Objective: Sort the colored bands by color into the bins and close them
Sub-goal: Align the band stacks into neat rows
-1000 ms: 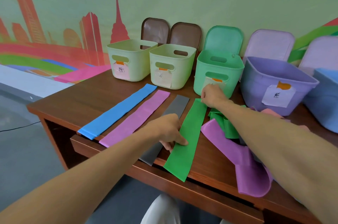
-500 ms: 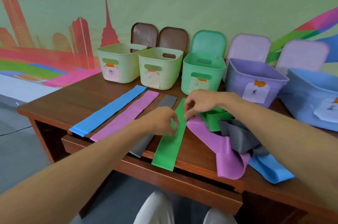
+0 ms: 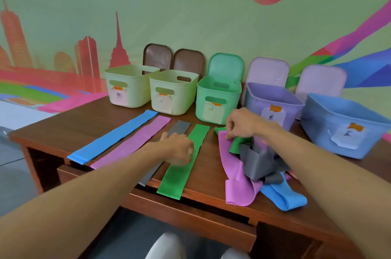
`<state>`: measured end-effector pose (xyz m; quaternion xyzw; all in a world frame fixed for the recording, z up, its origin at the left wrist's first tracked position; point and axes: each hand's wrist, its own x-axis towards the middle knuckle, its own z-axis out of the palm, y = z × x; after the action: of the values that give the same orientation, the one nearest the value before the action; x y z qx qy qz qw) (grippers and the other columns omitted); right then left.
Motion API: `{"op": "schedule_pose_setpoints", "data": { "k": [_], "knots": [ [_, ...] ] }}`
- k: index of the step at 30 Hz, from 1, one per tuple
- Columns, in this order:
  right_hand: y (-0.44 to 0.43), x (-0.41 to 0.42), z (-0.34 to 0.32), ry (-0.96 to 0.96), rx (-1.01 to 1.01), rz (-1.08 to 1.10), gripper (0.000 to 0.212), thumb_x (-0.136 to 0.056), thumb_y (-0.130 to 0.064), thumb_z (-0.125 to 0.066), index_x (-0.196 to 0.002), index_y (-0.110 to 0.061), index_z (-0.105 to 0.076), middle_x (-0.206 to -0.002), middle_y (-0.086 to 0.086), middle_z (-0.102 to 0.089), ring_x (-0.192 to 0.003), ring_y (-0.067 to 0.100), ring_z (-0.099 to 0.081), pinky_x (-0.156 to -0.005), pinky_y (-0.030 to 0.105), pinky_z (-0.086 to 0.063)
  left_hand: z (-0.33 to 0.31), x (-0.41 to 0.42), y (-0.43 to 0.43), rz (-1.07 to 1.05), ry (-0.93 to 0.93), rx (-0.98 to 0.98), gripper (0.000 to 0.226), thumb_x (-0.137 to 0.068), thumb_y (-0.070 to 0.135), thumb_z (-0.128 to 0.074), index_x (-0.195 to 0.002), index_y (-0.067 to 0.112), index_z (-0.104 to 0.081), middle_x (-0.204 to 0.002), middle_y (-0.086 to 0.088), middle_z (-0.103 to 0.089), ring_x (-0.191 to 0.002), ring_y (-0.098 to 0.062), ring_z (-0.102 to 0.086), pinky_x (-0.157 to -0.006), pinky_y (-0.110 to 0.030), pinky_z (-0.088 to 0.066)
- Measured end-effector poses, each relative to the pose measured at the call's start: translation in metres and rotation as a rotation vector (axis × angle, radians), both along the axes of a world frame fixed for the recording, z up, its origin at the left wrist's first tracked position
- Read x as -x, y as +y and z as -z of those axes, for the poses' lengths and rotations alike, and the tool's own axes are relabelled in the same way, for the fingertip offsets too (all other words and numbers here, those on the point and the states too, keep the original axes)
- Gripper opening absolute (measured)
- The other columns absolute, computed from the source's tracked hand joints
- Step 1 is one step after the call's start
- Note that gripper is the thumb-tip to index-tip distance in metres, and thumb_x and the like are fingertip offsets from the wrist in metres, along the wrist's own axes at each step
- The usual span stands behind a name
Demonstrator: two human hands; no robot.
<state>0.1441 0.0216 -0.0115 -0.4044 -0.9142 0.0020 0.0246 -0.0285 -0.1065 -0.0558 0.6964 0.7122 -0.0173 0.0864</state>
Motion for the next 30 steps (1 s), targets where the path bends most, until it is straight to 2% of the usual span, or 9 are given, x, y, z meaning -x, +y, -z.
{"op": "schedule_pose_setpoints", "data": {
  "k": [3,5,7,12,16,20,23,26,30],
  "knots": [
    [-0.007,-0.013,-0.012,0.186,0.026,0.031,0.014,-0.072,-0.025,-0.081,-0.076,-0.014,-0.073,-0.075,-0.002,-0.069,-0.066,0.007,-0.057,-0.059,0.017,-0.042,-0.017,-0.012,0.004,0.013,-0.098,-0.052,0.037,-0.089,0.022,-0.052,-0.126,0.024,-0.056,-0.135,-0.004,-0.051,-0.13,-0.025,-0.04,-0.11,-0.048,-0.026],
    [-0.014,-0.021,-0.022,0.342,0.039,0.053,0.012,-0.073,-0.023,-0.08,-0.073,-0.014,-0.072,-0.073,-0.003,-0.069,-0.063,0.003,-0.056,-0.055,0.015,-0.037,-0.031,-0.027,0.006,-0.003,-0.323,-0.114,0.039,-0.089,0.022,-0.054,-0.128,0.017,-0.055,-0.132,-0.006,-0.055,-0.124,-0.023,-0.049,-0.103,-0.034,-0.038],
    [-0.021,-0.029,-0.034,0.462,0.035,0.077,0.012,-0.073,-0.022,-0.08,-0.075,-0.013,-0.072,-0.072,-0.004,-0.067,-0.064,0.002,-0.056,-0.056,0.017,-0.038,-0.042,-0.044,0.006,-0.006,-0.538,-0.103,0.046,-0.089,0.03,-0.058,-0.131,0.013,-0.05,-0.13,-0.007,-0.054,-0.117,-0.021,-0.053,-0.096,-0.03,-0.042],
    [-0.03,-0.042,-0.06,0.695,-0.073,0.128,0.008,-0.074,-0.017,-0.078,-0.079,-0.014,-0.073,-0.077,0.002,-0.07,-0.079,0.016,-0.063,-0.076,0.027,-0.048,-0.055,-0.079,0.003,0.016,-0.908,0.006,0.051,-0.091,0.058,-0.042,-0.125,0.019,-0.047,-0.114,-0.005,-0.06,-0.09,-0.018,-0.063,-0.081,-0.031,-0.048],
    [-0.031,-0.048,-0.068,0.81,-0.164,0.192,0.011,-0.073,-0.012,-0.074,-0.085,-0.013,-0.075,-0.079,0.002,-0.07,-0.078,0.013,-0.061,-0.072,0.022,-0.045,-0.056,-0.096,0.011,0.034,-0.937,-0.139,0.032,-0.091,0.048,-0.052,-0.105,0.019,-0.053,-0.104,-0.005,-0.064,-0.088,-0.018,-0.066,-0.079,-0.031,-0.049],
    [-0.028,-0.052,-0.073,0.982,-0.193,0.235,0.011,-0.074,-0.011,-0.072,-0.085,-0.013,-0.076,-0.075,0.001,-0.068,-0.073,0.012,-0.06,-0.067,0.021,-0.047,-0.049,-0.107,0.022,0.047,-0.948,-0.211,0.01,-0.091,0.026,-0.058,-0.094,0.016,-0.057,-0.09,-0.003,-0.066,-0.077,-0.015,-0.064,-0.066,-0.027,-0.047],
    [-0.018,-0.057,-0.081,1.065,-0.272,0.273,0.012,-0.074,-0.011,-0.071,-0.084,-0.015,-0.076,-0.074,-0.002,-0.067,-0.067,0.008,-0.057,-0.057,0.012,-0.042,-0.048,-0.113,0.032,0.047,-0.942,-0.251,0.019,-0.092,0.028,-0.053,-0.099,0.013,-0.062,-0.085,0.0,-0.068,-0.072,-0.014,-0.064,-0.064,-0.027,-0.046],
    [-0.013,-0.059,-0.092,1.153,-0.317,0.268,0.012,-0.075,-0.009,-0.069,-0.082,-0.015,-0.075,-0.077,0.001,-0.07,-0.069,0.009,-0.056,-0.064,0.022,-0.045,-0.063,-0.116,0.044,0.041,-0.945,-0.272,0.025,-0.093,0.033,-0.051,-0.102,0.012,-0.062,-0.084,0.002,-0.069,-0.072,-0.013,-0.065,-0.069,-0.029,-0.048],
    [-0.01,-0.063,-0.099,1.235,-0.337,0.261,0.012,-0.078,-0.007,-0.065,-0.084,-0.014,-0.074,-0.074,-0.004,-0.065,-0.068,0.009,-0.056,-0.064,0.022,-0.045,-0.07,-0.125,0.059,0.024,-0.939,-0.274,0.029,-0.087,0.039,-0.061,-0.097,0.011,-0.062,-0.076,0.002,-0.07,-0.07,-0.013,-0.066,-0.063,-0.026,-0.047]
  ]
}}
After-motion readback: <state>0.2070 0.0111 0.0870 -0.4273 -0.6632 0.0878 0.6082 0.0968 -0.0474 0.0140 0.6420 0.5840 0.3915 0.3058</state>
